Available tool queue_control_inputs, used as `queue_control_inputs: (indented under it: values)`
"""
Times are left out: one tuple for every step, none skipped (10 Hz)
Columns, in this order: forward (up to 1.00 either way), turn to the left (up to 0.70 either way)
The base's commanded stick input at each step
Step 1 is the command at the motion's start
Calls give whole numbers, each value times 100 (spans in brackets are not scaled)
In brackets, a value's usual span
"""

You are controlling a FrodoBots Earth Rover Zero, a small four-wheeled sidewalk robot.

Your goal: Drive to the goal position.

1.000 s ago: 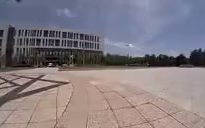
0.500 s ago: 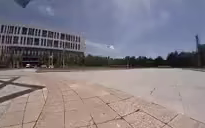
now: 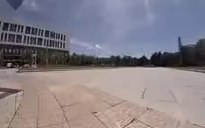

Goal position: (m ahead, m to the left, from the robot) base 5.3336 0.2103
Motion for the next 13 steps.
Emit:
queue_control_inputs:
  values:
    - [70,0]
    - [70,0]
    - [70,0]
    - [70,0]
    - [70,0]
    - [70,0]
    - [70,0]
    - [70,0]
    - [70,0]
    - [70,0]
    - [70,-16]
    - [70,-25]
    - [70,-30]
